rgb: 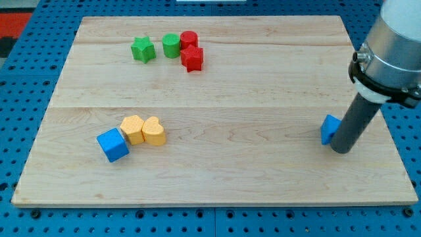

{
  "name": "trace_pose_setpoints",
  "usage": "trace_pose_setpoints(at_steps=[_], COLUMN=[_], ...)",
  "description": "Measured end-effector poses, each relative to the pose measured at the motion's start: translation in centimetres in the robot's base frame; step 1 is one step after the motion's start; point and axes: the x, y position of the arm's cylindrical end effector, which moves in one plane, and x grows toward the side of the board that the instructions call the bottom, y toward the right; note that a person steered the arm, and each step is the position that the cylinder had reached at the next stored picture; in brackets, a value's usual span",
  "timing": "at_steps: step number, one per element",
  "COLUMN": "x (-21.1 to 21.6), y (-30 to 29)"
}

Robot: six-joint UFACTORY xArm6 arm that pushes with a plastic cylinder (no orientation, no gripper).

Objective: Move the triangle to the top of the hexagon

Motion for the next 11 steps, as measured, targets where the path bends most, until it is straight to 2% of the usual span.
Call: trace_pose_setpoints(at_steps=[1,3,4,5,6,7,8,9,10,11], x=[-1.7,-2.8,-5.5,-5.7,-5.4,-5.3,-5.3,-7.9,-9.2,-7.5], y=[2.4,0.2,3.3,0.2,-10.9,-12.9,-7.8,-8.2,-10.2,-18.6])
